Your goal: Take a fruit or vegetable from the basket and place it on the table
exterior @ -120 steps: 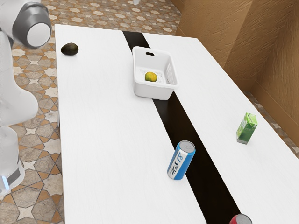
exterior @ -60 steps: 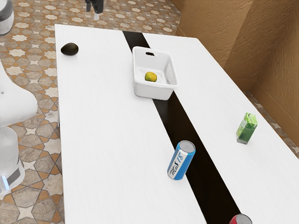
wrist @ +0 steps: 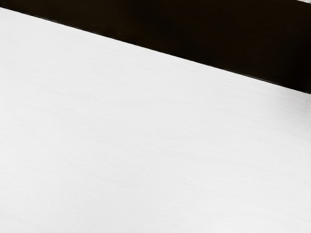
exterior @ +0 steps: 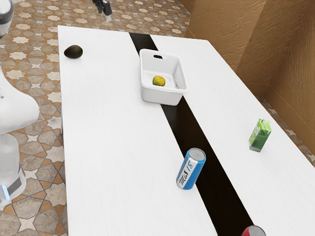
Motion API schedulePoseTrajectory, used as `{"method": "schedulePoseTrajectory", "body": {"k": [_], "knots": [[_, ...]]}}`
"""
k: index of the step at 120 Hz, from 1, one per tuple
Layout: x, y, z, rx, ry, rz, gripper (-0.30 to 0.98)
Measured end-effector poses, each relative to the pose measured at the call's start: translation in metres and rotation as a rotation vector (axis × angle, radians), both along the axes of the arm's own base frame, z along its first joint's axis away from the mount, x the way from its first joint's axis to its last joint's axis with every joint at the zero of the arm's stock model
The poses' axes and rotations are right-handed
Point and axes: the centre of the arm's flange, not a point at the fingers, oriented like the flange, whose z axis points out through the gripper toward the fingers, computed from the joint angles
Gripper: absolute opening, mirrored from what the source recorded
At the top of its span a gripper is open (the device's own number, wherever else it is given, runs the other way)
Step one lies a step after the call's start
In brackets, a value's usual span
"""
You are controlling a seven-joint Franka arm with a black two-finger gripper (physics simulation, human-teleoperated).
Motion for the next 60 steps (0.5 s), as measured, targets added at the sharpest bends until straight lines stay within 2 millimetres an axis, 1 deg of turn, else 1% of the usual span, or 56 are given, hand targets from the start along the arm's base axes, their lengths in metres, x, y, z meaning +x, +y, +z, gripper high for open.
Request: {"method": "schedulePoseTrajectory", "body": {"k": [4,6,8,10,11,13,15,17,20,23,29,33,36,38,40,43,44,50,54,58,60], "knots": [[0.000,0.002,0.011,0.010,-0.025,0.004,0.66],[-0.006,0.001,0.016,0.020,-0.022,0.013,0.66],[-0.013,-0.006,0.027,0.041,-0.004,0.025,0.66],[-0.021,-0.020,0.047,0.077,0.029,0.049,0.66],[-0.025,-0.030,0.061,0.102,0.048,0.066,0.66],[-0.028,-0.050,0.084,0.141,0.083,0.093,0.66],[-0.027,-0.068,0.102,0.170,0.114,0.117,0.66],[-0.025,-0.083,0.114,0.183,0.134,0.134,0.66],[-0.024,-0.097,0.125,0.180,0.139,0.143,0.66],[-0.032,-0.109,0.140,0.177,0.125,0.153,0.66],[-0.053,-0.141,0.176,0.200,0.101,0.173,0.66],[-0.060,-0.159,0.191,0.216,0.109,0.190,0.66],[-0.054,-0.171,0.194,0.215,0.114,0.177,0.66],[-0.046,-0.177,0.193,0.207,0.113,0.148,0.66],[-0.034,-0.179,0.190,0.192,0.103,0.107,0.66],[-0.033,-0.163,0.184,0.155,0.088,0.085,0.66],[-0.030,-0.160,0.182,0.146,0.086,0.075,0.66],[0.015,-0.167,0.164,0.098,0.090,-0.038,0.66],[0.037,-0.163,0.148,0.049,0.064,-0.142,0.66],[0.045,-0.155,0.136,0.034,0.072,-0.174,0.66],[0.044,-0.150,0.131,0.033,0.081,-0.175,0.66]]}}
